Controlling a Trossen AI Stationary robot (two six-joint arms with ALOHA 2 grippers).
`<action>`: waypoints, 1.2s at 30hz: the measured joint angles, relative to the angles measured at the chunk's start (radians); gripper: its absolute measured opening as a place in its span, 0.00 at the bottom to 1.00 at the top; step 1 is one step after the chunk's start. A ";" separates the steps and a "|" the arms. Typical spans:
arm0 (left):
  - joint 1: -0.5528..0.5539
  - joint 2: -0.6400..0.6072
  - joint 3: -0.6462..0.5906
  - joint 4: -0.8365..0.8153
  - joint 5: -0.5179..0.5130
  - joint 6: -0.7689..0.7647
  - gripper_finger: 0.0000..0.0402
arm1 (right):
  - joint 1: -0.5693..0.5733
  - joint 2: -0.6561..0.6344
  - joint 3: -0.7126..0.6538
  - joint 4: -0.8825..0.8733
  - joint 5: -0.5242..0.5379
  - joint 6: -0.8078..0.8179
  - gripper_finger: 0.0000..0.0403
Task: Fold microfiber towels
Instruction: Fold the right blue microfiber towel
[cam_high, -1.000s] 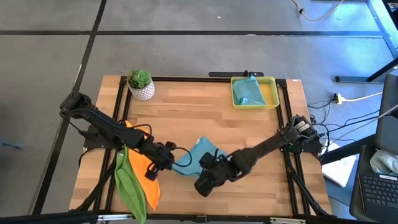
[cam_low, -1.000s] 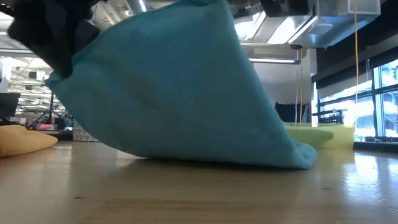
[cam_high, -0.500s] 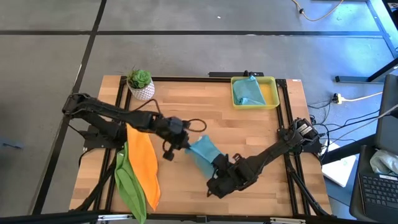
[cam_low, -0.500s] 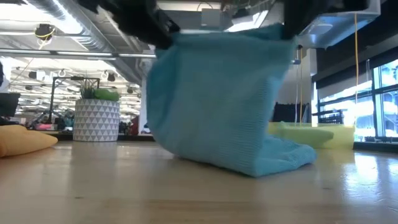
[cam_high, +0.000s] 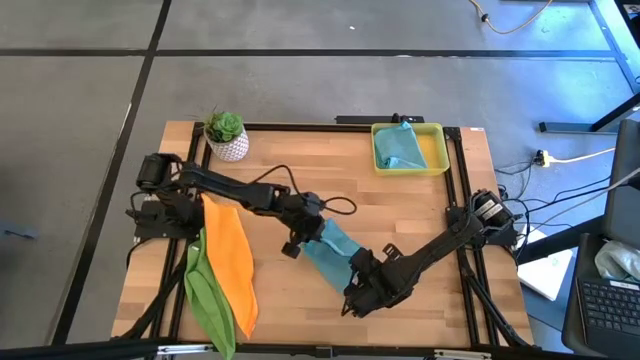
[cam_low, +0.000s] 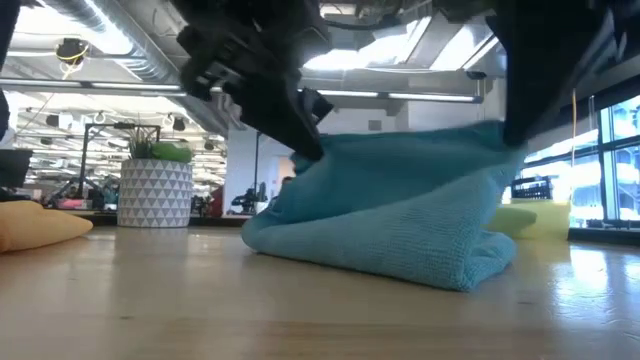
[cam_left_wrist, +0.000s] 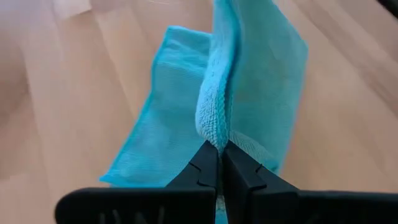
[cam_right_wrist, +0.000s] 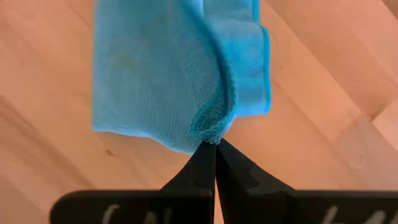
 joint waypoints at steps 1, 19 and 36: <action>0.007 0.004 0.009 -0.002 0.000 0.010 0.00 | -0.003 0.000 -0.013 0.005 -0.003 0.000 0.01; 0.098 0.062 0.034 0.039 0.090 0.166 0.08 | -0.022 0.000 -0.193 0.199 -0.052 -0.003 0.03; 0.124 0.107 0.033 0.051 -0.049 0.158 0.15 | -0.042 0.001 -0.224 0.098 -0.050 0.000 0.05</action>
